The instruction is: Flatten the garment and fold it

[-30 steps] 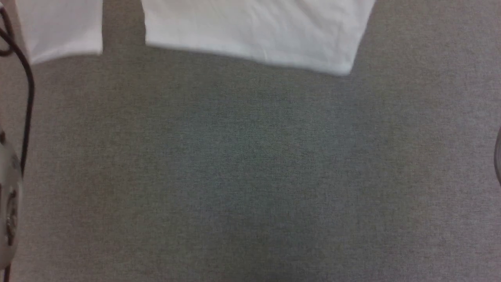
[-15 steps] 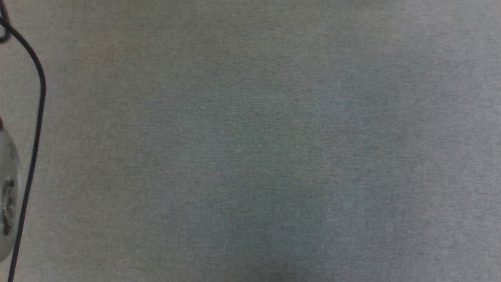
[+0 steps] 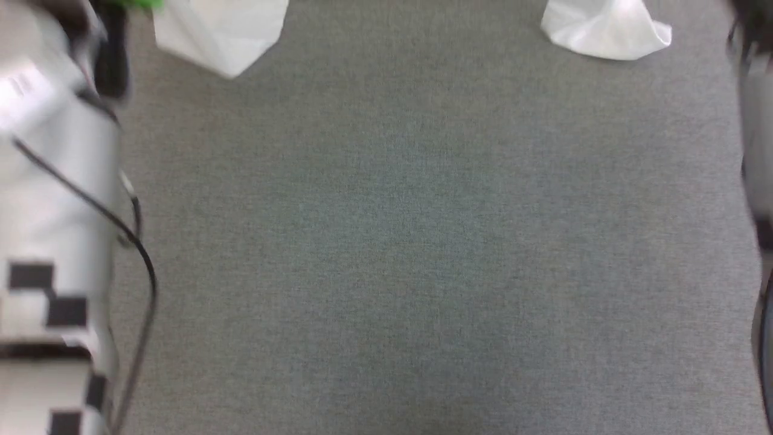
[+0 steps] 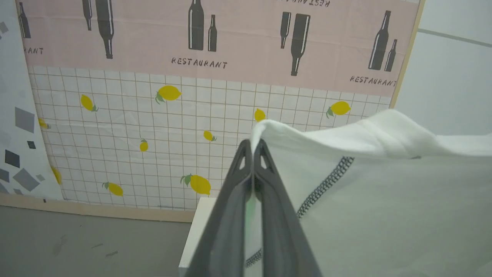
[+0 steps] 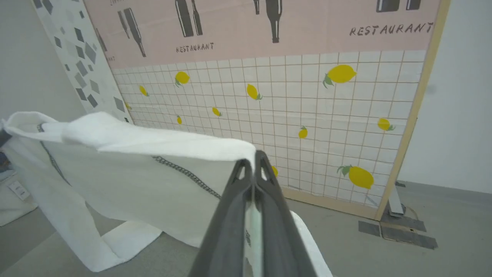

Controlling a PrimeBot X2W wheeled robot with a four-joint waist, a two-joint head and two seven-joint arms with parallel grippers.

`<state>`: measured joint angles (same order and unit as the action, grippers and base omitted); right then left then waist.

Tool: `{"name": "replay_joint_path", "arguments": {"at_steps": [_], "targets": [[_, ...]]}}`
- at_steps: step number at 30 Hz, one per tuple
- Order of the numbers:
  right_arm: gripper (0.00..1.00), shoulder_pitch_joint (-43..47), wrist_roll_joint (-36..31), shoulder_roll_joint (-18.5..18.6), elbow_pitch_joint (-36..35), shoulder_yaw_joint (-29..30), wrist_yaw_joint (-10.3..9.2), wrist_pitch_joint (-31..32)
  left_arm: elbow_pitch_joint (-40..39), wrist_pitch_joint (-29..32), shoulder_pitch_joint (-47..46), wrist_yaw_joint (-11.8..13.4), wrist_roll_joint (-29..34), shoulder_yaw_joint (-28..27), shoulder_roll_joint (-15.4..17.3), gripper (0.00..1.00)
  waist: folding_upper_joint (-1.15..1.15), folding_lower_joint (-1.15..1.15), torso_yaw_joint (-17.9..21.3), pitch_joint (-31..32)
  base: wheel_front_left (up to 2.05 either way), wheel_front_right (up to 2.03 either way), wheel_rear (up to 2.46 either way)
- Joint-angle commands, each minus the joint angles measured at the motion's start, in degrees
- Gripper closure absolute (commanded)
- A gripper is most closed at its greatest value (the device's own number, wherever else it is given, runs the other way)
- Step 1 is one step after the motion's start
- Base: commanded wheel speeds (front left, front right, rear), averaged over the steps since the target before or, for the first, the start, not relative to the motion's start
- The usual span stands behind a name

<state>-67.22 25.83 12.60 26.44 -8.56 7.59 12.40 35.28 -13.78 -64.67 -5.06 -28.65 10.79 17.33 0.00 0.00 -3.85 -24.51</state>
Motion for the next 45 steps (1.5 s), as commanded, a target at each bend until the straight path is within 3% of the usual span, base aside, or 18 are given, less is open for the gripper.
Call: {"name": "replay_joint_path", "arguments": {"at_steps": [1, 7, 11, 18, 25, 35, 40, 41, 42, 43, 45], "targets": [[1.00, 4.6, 1.6, 1.0, -2.1, 0.0, -0.10, -0.3, -1.8, -0.3, 4.5, 0.0, -1.2, -0.4, -0.3, 1.00, 0.00, 0.00, -0.4, 4.0, 0.00, 0.00, 0.00], [1.00, 25.8, 5.9, 3.0, -12.1, 1.2, -0.10, 2.7, -14.6, 4.1, 27.1, 2.7, -5.2, -0.7, -1.2, 1.00, 0.00, 0.00, 0.0, 10.7, 0.00, 0.00, 0.00], [1.00, 41.1, 4.5, 4.5, -17.1, 2.1, -0.10, 8.1, -23.3, 7.7, 42.2, 5.9, -6.3, 0.3, -1.5, 1.00, 0.00, 0.00, 0.1, 14.5, 0.00, 0.00, 0.00], [1.00, 60.7, 2.4, 0.6, -22.1, 8.1, -0.10, 15.1, -30.1, 15.7, 60.1, 10.2, -7.9, 3.4, -1.5, 1.00, 0.00, 0.00, 0.1, 18.3, 0.00, 0.00, 0.00], [1.00, 70.5, -0.6, -0.9, -24.8, 8.8, -0.10, 24.6, -29.3, 25.1, 68.1, 13.5, -9.5, 5.2, 0.6, 1.00, 0.00, 0.00, 0.4, 20.3, 0.00, 0.00, 0.00], [1.00, 76.3, -4.6, -1.0, -27.2, 8.0, -0.10, 38.0, -28.1, 38.0, 71.1, 17.6, -8.3, 9.5, 3.7, 1.00, 0.00, 0.00, 0.5, 20.9, 0.00, 0.00, 0.00], [1.00, 76.3, -6.1, -2.7, -27.5, 8.4, -0.10, 38.6, -27.4, 40.5, 71.2, 18.2, -9.9, 9.3, 3.5, 1.00, 0.00, 0.00, 0.5, 20.9, 0.00, 0.00, 0.00], [0.95, 76.2, -6.5, -3.0, -27.5, 8.6, -0.10, 37.9, -27.7, 40.6, 71.3, 18.4, -10.4, 8.9, 3.2, 0.54, 0.00, 0.00, 0.5, 20.9, 0.00, 0.00, 0.00], [0.60, 76.2, -6.6, -3.3, -27.4, 8.7, -0.10, 37.5, -28.0, 40.8, 71.4, 18.6, -10.8, 8.7, 3.0, 0.00, 0.00, 0.00, 0.5, 21.0, 0.00, 0.00, 0.00], [0.00, 76.0, -6.9, -3.8, -27.4, 9.1, -0.10, 37.2, -28.4, 41.2, 71.6, 18.8, -11.2, 8.4, 3.1, 0.00, 0.00, 0.00, 0.5, 21.0, 0.00, 0.00, 0.00], [0.00, 75.6, -6.7, -4.4, -27.9, 9.4, -0.10, 36.4, -29.5, 41.7, 71.8, 19.3, -12.0, 7.6, 3.4, 0.00, 0.00, 0.00, 0.7, 21.2, 0.00, 0.00, 0.00]]}}
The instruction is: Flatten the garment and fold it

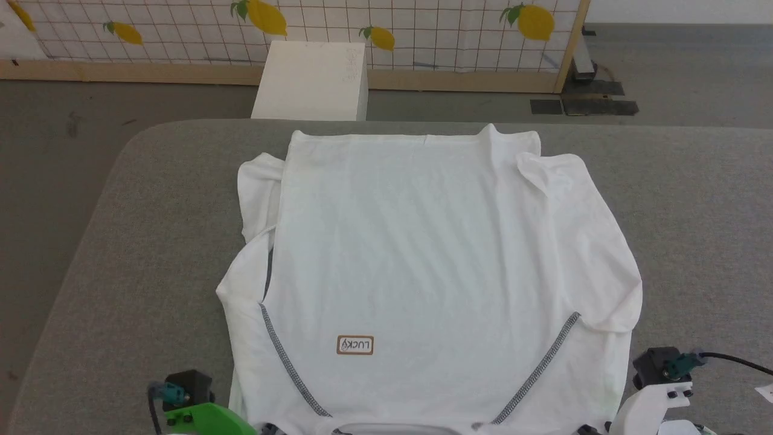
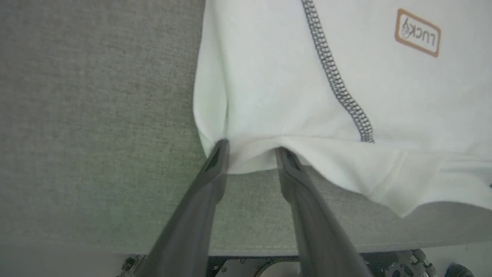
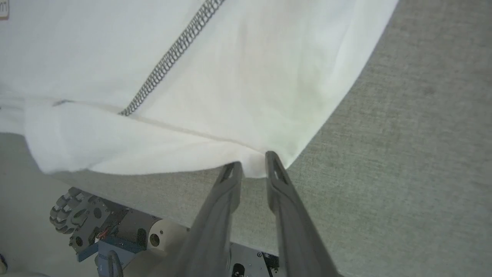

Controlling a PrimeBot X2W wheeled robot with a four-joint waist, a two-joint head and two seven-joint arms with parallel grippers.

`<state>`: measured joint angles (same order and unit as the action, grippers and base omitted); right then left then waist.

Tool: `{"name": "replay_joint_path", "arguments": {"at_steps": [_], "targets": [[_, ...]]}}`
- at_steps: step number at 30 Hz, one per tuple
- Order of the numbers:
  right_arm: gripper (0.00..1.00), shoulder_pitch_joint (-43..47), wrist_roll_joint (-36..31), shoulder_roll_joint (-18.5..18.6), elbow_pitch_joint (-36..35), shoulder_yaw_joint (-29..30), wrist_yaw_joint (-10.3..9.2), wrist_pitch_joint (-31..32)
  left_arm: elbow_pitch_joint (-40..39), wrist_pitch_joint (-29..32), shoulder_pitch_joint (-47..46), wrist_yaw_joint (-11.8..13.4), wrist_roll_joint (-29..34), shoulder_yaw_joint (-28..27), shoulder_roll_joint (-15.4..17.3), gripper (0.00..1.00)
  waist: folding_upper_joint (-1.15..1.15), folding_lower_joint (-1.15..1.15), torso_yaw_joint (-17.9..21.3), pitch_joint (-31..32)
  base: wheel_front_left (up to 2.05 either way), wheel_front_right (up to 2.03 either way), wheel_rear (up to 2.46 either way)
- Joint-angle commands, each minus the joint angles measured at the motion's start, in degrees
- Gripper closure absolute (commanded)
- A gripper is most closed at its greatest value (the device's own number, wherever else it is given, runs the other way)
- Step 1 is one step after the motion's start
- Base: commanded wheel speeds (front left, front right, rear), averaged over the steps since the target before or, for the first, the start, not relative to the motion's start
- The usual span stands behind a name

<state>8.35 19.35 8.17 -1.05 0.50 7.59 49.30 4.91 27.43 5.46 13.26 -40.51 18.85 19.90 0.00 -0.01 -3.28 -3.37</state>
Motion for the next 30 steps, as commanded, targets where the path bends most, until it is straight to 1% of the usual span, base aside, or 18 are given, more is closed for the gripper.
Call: {"name": "replay_joint_path", "arguments": {"at_steps": [1, 5, 7, 8, 10, 11, 13, 15, 17, 18, 19, 21, 23, 26, 30], "targets": [[0.00, -0.1, 0.1, -0.2, -0.7, 0.5, -0.10, -0.8, 0.1, 0.6, 1.8, 1.1, -0.4, -0.8, 1.0, 0.00, 0.00, 0.01, 0.1, 0.1, 0.00, 0.00, 0.00], [0.00, -1.6, 2.4, -1.2, -3.1, 2.3, -0.10, -2.3, -5.7, 0.1, 2.3, 2.4, -0.8, -3.2, 2.4, 0.00, 0.00, 0.01, 0.3, 0.0, 0.00, 0.00, 0.00], [0.00, -2.7, 4.0, -1.7, -4.8, 3.9, -0.10, -3.2, -9.1, 0.1, 2.6, 2.7, -2.0, -5.0, 2.8, 0.00, 0.00, 0.01, 0.3, -0.1, 0.00, 0.00, 0.00], [0.00, -3.6, 4.8, -2.1, -5.8, 5.0, -0.10, -3.8, -11.2, 0.3, 2.7, 2.9, -2.8, -5.9, 3.1, 0.00, 0.00, 0.01, 0.4, -0.2, 0.00, 0.00, 0.00], [0.00, -5.7, 5.4, -2.7, -7.1, 7.6, -0.10, -5.4, -14.6, -1.1, 2.4, 3.9, -2.9, -8.4, 3.7, 0.00, 0.00, 0.01, 0.6, -0.6, 0.00, 0.00, 0.00], [0.00, -6.9, 5.4, -2.9, -7.5, 8.9, -0.10, -6.2, -15.8, -2.0, 2.2, 4.3, -2.6, -9.5, 4.0, 0.00, 0.00, 0.01, 0.6, -0.9, 0.00, 0.00, 0.00], [0.00, -10.3, 4.2, -3.2, -7.6, 11.4, -0.10, -8.3, -18.1, -6.1, 1.1, 5.0, -1.5, -12.2, 4.0, 0.00, 0.00, 0.01, 0.7, -1.8, 0.00, 0.00, 0.00], [0.00, -14.3, 3.5, -3.6, -6.9, 13.6, -0.10, -9.9, -19.4, -11.8, -0.4, 4.9, 0.8, -14.5, 4.1, 0.00, 0.00, 0.01, 0.8, -3.1, 0.00, 0.00, 0.00], [0.00, -19.0, 2.1, -3.6, -5.5, 15.5, -0.10, -12.5, -19.6, -19.2, -2.2, 3.7, 3.4, -16.1, 3.8, 0.00, 0.00, 0.01, 0.7, -4.6, 0.00, 0.00, 0.00], [0.00, -21.5, 1.7, -3.7, -4.2, 16.7, -0.10, -13.7, -19.3, -23.8, -3.2, 3.2, 5.0, -17.0, 3.5, 0.00, 0.00, 0.01, 0.6, -5.6, 0.00, 0.00, 0.00], [0.00, -24.1, 1.0, -3.6, -2.7, 17.6, -0.10, -14.7, -19.0, -28.0, -4.1, 2.5, 5.7, -17.5, 2.6, 0.00, 0.00, 0.01, 0.3, -6.7, 0.00, 0.00, 0.00], [0.00, -28.4, -0.7, -2.8, 0.5, 18.7, -0.10, -15.9, -17.6, -34.5, -5.4, 1.2, 7.3, -17.8, 1.6, 0.00, 0.00, 0.01, -0.2, -8.7, 0.00, 0.00, 0.00], [0.00, -32.7, -2.5, -1.8, 4.2, 19.3, -0.10, -16.0, -16.0, -39.0, -6.6, -0.1, 8.4, -17.6, 0.6, 0.00, 0.00, 0.01, -0.8, -10.7, 0.00, 0.00, 0.00], [0.00, -38.9, -5.0, -0.1, 9.9, 18.9, -0.10, -14.2, -14.8, -41.6, -8.3, -1.7, 10.0, -17.7, -0.7, 0.00, 0.00, 0.01, -1.6, -14.0, 0.00, 0.00, 0.00], [0.00, -47.5, -8.9, 2.3, 16.7, 17.0, -0.10, -10.3, -14.4, -42.4, -10.4, -3.7, 12.4, -18.9, -3.2, 0.00, 0.00, 0.01, -2.9, -18.6, 0.00, 0.00, 0.00]]}}
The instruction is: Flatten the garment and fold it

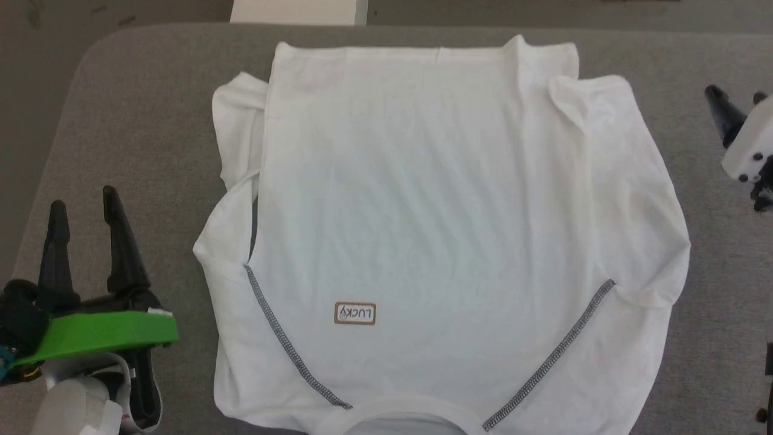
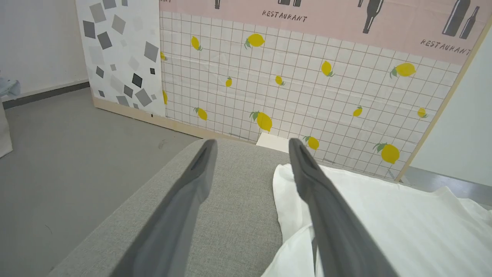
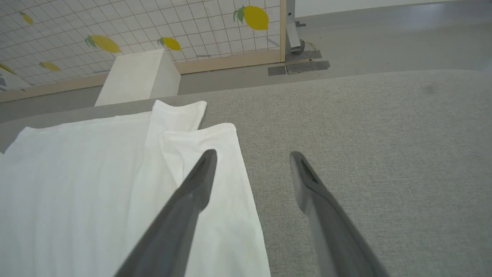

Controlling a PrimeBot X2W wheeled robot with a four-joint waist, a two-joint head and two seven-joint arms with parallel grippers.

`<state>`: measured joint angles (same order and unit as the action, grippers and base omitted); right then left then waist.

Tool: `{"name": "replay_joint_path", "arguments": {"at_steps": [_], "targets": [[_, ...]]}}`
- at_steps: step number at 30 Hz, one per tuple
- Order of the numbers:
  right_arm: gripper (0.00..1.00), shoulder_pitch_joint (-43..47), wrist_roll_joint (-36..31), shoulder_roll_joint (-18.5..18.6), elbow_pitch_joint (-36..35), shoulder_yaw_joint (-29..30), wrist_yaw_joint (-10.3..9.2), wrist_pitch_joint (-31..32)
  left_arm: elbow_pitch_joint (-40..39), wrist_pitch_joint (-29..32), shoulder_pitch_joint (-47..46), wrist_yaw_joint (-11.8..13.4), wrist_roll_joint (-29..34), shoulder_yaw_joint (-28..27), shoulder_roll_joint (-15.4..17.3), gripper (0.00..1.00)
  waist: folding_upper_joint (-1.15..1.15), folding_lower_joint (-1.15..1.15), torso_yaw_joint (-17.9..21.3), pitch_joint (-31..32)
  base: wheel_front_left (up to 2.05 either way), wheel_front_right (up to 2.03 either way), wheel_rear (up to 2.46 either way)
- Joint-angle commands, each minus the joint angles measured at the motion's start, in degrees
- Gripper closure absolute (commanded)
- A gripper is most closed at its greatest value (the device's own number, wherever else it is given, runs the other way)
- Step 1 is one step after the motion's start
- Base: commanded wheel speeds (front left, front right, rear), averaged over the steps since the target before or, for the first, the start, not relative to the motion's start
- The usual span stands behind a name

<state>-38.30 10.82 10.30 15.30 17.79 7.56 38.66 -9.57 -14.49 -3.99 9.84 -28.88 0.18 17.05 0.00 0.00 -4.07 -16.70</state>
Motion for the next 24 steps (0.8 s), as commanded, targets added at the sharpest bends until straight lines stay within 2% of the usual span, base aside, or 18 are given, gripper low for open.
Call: {"name": "replay_joint_path", "arguments": {"at_steps": [1, 7, 13, 19, 23, 24], "targets": [[0.00, -3.0, -1.5, 0.8, 2.0, -1.0, -0.08, 1.5, -0.2, -0.5, -1.6, -1.0, 1.5, -0.8, -1.3, 0.00, 0.00, 0.00, -2.6, -6.4, 0.00, 0.00, 0.00], [0.00, -11.9, -7.0, 3.4, 8.8, -4.2, -0.08, 6.8, 0.2, -0.5, -3.5, -5.5, 4.3, -3.6, -6.5, 0.00, 0.00, 0.00, -5.0, -11.6, 0.00, 0.00, 0.00], [0.00, -15.9, -11.0, 4.9, 12.5, -5.5, -0.08, 8.7, 0.8, -0.5, -5.1, -9.7, 7.1, -5.9, -10.4, 0.00, 0.00, 0.00, -7.0, -14.6, 0.00, 0.00, 0.00], [0.00, -17.2, -11.9, 5.4, 14.8, -7.8, -0.08, 7.6, 1.9, -0.5, -5.7, -12.9, 8.4, -7.7, -12.7, 0.00, 0.00, 0.00, -7.6, -15.7, 0.00, 0.00, 0.00], [0.00, -17.0, -12.0, 6.1, 16.7, -8.7, -0.08, 8.0, 2.7, -0.5, -5.8, -14.1, 9.1, -8.4, -13.5, 0.00, 0.00, 0.00, -7.3, -15.4, 0.00, 0.00, 0.00], [0.62, -16.9, -11.9, 6.2, 17.1, -8.9, -0.08, 8.2, 3.0, -0.5, -5.8, -14.3, 9.2, -8.6, -13.6, 0.00, 0.00, 0.00, -7.1, -15.1, 0.00, 0.00, 0.00]]}}
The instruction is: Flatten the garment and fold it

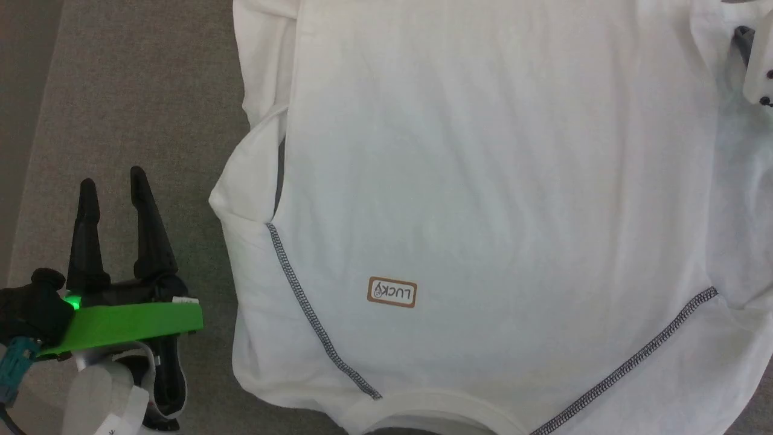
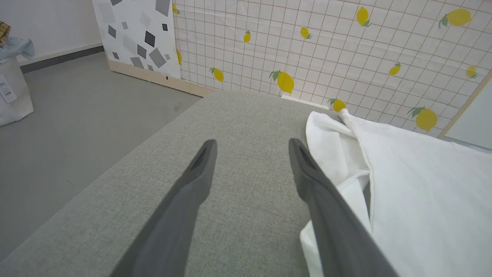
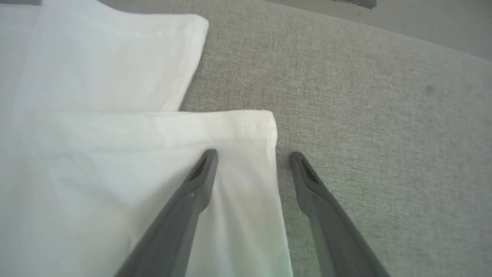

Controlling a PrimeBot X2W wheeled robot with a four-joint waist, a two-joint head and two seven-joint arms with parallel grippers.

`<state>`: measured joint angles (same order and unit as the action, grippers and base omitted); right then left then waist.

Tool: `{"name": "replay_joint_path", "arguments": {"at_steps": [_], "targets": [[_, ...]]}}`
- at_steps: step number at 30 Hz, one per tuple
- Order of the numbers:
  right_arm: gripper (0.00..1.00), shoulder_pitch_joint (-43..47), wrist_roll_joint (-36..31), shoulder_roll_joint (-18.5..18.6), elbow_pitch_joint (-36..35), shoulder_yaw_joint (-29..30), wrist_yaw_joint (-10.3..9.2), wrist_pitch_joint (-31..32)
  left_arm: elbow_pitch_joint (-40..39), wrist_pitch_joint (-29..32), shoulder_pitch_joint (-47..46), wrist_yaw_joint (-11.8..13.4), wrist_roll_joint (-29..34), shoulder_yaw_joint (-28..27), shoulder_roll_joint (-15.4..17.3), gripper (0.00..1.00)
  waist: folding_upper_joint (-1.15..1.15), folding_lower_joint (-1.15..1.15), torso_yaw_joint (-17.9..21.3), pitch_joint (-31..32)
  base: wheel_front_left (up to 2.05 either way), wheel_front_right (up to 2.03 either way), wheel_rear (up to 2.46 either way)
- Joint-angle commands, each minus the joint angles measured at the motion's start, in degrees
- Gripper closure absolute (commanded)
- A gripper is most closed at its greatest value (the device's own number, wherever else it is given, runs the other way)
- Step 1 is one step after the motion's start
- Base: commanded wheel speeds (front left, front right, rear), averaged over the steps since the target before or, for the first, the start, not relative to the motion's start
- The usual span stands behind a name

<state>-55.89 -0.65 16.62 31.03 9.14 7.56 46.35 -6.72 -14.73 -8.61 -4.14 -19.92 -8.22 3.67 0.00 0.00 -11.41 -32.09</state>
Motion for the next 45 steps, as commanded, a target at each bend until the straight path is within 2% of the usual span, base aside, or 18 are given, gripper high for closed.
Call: {"name": "replay_joint_path", "arguments": {"at_steps": [1, 9, 13, 19, 24, 30, 37, 41, 45], "targets": [[1.00, 0.8, -0.2, 0.0, 1.7, -0.2, -0.08, 0.8, 0.3, -0.3, -1.2, -0.5, 0.4, -0.4, -0.3, 0.00, 0.00, 0.00, 0.5, 0.6, 0.00, 0.00, 0.00], [1.00, 2.0, 3.3, 1.1, 0.6, 5.2, -0.08, -3.3, 1.4, -0.3, -0.5, -1.8, 1.3, -1.6, -0.7, 0.00, 0.00, 0.00, 3.4, 5.6, 0.00, 0.00, 0.00], [1.00, 6.2, 4.3, 3.2, -0.3, 8.4, -0.08, -3.4, 1.5, -0.3, 1.2, -2.1, 1.5, -2.2, -0.7, 0.00, 0.00, 0.00, 5.8, 9.0, 0.00, 0.00, 0.00], [1.00, 14.6, 2.6, 5.9, -3.0, 17.3, -0.08, -1.1, 1.8, -0.3, 3.2, -2.2, 1.0, -2.3, -0.8, 0.00, 0.00, 0.00, 8.2, 13.3, 0.00, 0.00, 0.00], [1.00, 20.1, -0.4, 4.5, -9.0, 23.8, -0.08, 1.2, 1.5, -0.3, 5.0, -1.9, 1.0, -2.5, -0.8, 0.00, 0.00, 0.00, 9.3, 16.1, 0.00, 0.00, 0.00], [1.00, 24.2, -1.6, 2.6, -15.4, 26.7, -0.08, 3.3, 1.0, -0.3, 7.3, -1.4, 0.6, -2.7, -0.8, 0.00, 0.00, 0.00, 10.2, 18.9, 0.00, 0.00, 0.00], [1.00, 28.4, -4.6, 3.3, -19.9, 25.0, -0.08, 5.3, 0.7, -0.3, 9.8, -0.6, 0.0, -2.7, -0.8, 0.00, 0.00, 0.00, 10.3, 22.6, 0.00, 0.00, 0.00], [1.00, 30.4, -2.4, 5.7, -22.4, 19.2, -0.08, 5.0, 0.4, -0.3, 11.3, -0.3, 0.0, -2.7, -0.8, 0.00, 0.00, 0.00, 10.0, 24.5, 0.00, 0.00, 0.00], [1.00, 32.9, 3.4, 8.8, -25.7, 11.0, -0.08, 5.4, 0.3, -0.3, 12.6, -0.3, 0.2, -2.5, -0.8, 0.00, 0.00, 0.00, 9.6, 26.3, 0.00, 0.00, 0.00]]}}
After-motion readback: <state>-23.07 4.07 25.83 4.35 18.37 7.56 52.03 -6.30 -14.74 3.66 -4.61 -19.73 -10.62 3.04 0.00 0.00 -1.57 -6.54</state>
